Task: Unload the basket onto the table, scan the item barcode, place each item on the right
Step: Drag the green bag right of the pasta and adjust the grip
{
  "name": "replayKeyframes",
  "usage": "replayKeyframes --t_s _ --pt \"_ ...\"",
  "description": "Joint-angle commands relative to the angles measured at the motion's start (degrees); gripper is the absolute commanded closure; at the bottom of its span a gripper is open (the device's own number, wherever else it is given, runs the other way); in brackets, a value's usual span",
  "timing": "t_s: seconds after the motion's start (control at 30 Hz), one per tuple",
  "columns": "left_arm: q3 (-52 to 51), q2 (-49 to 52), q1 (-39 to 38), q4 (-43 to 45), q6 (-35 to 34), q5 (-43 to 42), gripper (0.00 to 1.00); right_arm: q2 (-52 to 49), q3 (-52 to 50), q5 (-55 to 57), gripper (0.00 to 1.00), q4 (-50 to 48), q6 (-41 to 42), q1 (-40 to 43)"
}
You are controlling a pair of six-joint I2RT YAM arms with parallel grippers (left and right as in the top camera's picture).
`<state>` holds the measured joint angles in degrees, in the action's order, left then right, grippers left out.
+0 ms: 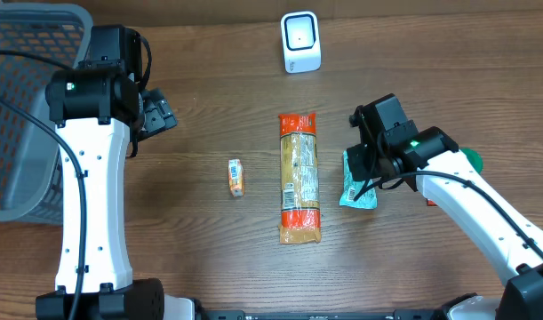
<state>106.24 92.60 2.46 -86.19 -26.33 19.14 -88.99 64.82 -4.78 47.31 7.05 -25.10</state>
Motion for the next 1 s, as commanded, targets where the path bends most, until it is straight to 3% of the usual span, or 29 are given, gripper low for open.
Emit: replayKeyframes --t_s 0.0,0.23,0.63,0.97 --pt "0.26 0.39 0.15 -0.11 1.05 0.70 0.00 -0.26 -1.66 -6.36 0.96 -0.26 -0.15 0.17" --pt "0.26 0.39 0.15 -0.11 1.05 0.70 0.00 -1.27 -5.68 -7.85 0.96 -2.01 -1.97 1.70" --pt "0.26 0.39 0.15 -0.11 1.05 0.70 0.00 -3.76 -8.46 -38.12 0.96 -2.23 -16.87 15.17" --pt "0.26 0.39 0.15 -0.11 1.05 0.70 0.00 -15.23 -9.51 -40.81 0.96 -6.75 -17.97 15.30"
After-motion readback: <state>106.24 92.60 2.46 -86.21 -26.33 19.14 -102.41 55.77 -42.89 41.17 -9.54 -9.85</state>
